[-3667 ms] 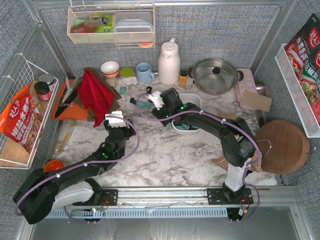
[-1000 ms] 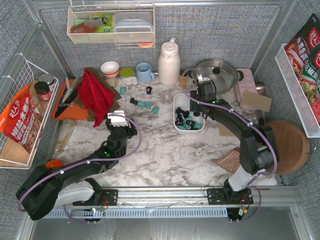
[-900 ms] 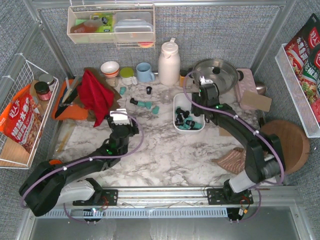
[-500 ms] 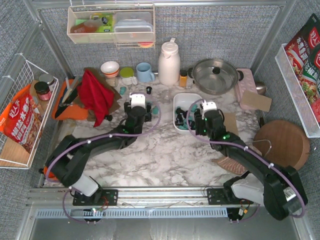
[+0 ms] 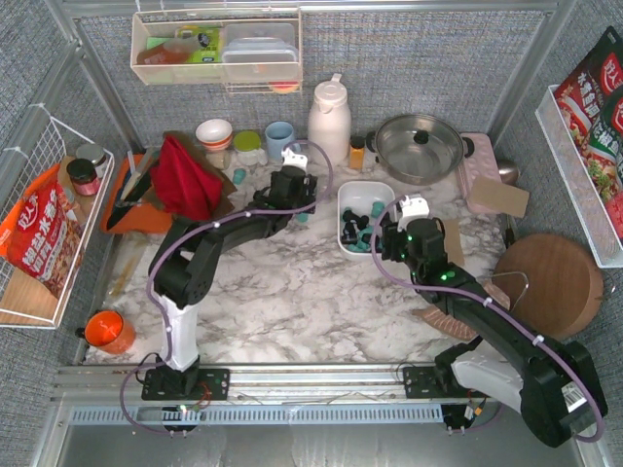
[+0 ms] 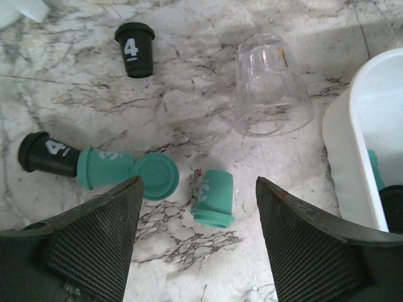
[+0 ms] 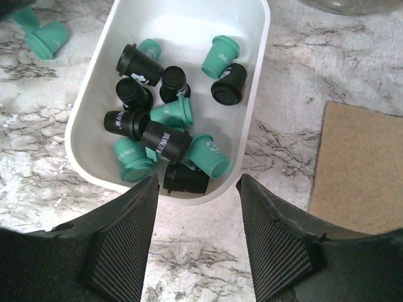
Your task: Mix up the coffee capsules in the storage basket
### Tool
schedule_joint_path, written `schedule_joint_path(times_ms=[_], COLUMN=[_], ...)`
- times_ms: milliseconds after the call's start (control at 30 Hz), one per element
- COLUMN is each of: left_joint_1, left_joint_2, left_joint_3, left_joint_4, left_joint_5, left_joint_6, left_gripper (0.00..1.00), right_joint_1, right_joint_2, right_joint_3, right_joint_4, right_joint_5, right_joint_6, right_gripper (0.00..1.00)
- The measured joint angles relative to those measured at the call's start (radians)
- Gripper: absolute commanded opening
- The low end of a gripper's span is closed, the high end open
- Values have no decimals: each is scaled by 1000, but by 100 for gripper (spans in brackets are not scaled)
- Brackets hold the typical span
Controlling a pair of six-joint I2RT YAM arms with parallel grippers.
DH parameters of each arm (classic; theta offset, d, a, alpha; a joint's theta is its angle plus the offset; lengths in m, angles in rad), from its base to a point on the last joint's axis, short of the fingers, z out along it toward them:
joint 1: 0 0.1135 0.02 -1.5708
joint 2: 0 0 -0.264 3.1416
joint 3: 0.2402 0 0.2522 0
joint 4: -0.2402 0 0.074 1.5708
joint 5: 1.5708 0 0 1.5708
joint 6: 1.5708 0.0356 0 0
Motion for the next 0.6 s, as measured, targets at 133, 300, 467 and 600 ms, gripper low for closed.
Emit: schedule_joint_path(times_ms=[133,300,467,600], left_joint_1=[23,24,26,26], left_joint_2=[73,134,195,235], left_joint_3=[81,159,248,306], left_joint_4=[-65,-126,-193,-266], left_joint_5=[72,135,166,167], left_joint_6=[-3,2,8,8], left_gripper=[79,77,75,72], right_joint_1=[0,0,0,0], right_joint_2=[-16,-35,-45,-49], right_joint_3=[10,10,10,10], right_joint_4=[-7,-10,-17,-20], right_joint_5=[-17,-21,-25,-29], right_joint_6=[0,-3,-10,-12], right_gripper=[59,59,59,59])
